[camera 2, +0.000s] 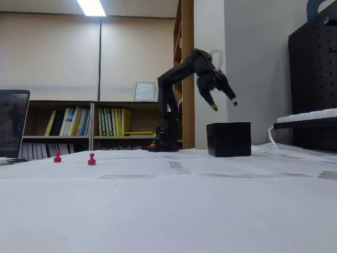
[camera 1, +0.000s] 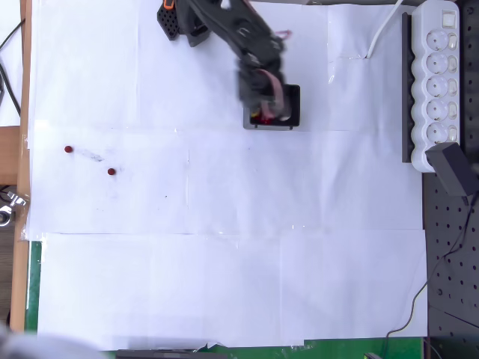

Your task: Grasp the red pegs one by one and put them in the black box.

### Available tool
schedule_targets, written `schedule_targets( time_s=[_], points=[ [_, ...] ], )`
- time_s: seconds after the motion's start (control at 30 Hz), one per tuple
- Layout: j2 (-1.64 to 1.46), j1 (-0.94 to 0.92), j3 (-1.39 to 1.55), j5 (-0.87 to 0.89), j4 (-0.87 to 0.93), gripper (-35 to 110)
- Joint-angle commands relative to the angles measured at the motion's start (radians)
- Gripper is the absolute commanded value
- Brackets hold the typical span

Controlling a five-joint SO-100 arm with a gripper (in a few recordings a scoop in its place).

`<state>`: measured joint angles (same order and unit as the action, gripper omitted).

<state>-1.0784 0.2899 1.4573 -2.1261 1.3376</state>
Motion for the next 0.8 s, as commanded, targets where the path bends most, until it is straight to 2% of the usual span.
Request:
schedule_targets(
  time_s=[0.0, 0.23, 0.5, 0.77],
  points=[
    [0.067, -0.261, -0.235, 0.233, -0.265, 24],
    [-0.163, -0.518, -0.503, 0.457, -0.856, 24],
    [-0.434, -0.657, -0.500, 0.525, -1.206, 24],
    [-0.552, -0.723, -0.497, 0.543, -1.361, 24]
  ],
)
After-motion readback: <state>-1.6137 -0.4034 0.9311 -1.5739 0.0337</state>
